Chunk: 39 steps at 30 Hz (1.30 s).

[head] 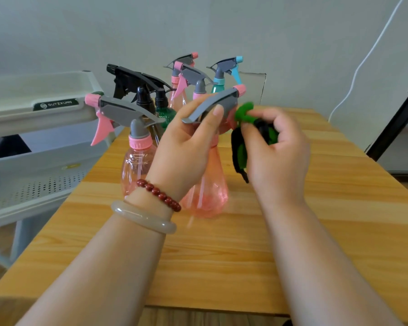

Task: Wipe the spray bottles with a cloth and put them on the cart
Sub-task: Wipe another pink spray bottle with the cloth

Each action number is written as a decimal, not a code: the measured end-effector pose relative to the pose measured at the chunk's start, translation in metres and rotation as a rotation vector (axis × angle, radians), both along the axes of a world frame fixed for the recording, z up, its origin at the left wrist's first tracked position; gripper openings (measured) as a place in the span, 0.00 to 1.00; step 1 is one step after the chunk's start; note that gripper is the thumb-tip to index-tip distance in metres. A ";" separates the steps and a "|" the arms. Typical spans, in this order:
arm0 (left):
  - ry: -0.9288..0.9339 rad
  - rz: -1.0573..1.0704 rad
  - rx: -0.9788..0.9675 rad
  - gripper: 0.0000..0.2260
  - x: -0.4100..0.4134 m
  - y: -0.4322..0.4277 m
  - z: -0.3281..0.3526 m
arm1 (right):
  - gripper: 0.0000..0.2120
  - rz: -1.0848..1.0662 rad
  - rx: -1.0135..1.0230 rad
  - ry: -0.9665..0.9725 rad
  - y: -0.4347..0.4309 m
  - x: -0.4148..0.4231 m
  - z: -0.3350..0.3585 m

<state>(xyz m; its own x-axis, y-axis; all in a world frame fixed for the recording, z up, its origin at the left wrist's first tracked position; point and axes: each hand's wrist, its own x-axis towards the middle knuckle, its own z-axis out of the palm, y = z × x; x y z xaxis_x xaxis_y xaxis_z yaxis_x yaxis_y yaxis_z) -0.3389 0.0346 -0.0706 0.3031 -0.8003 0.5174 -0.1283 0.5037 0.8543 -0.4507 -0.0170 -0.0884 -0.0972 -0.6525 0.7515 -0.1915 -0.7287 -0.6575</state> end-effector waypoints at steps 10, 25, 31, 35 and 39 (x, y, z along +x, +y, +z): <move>0.037 -0.003 -0.004 0.08 -0.001 -0.002 -0.003 | 0.11 0.040 0.057 -0.004 0.001 -0.001 -0.007; 0.001 -0.016 -0.028 0.10 -0.016 0.000 -0.005 | 0.10 -0.015 -0.050 -0.004 0.008 -0.005 0.006; 0.044 -0.003 -0.013 0.06 -0.010 -0.002 -0.006 | 0.09 0.002 0.133 -0.027 0.001 -0.011 -0.001; -0.018 0.001 -0.012 0.08 -0.016 0.000 -0.008 | 0.09 -0.027 -0.091 -0.035 0.009 -0.007 0.007; 0.040 0.012 0.001 0.06 -0.011 -0.002 -0.008 | 0.10 0.026 0.118 -0.009 0.004 -0.004 -0.013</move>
<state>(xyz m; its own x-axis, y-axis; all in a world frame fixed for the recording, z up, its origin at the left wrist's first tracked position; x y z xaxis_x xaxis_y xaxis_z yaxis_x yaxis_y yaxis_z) -0.3496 0.0330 -0.0782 0.3327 -0.7972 0.5037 -0.1001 0.5013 0.8595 -0.4551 -0.0128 -0.1010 -0.0854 -0.7389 0.6683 -0.1667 -0.6507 -0.7408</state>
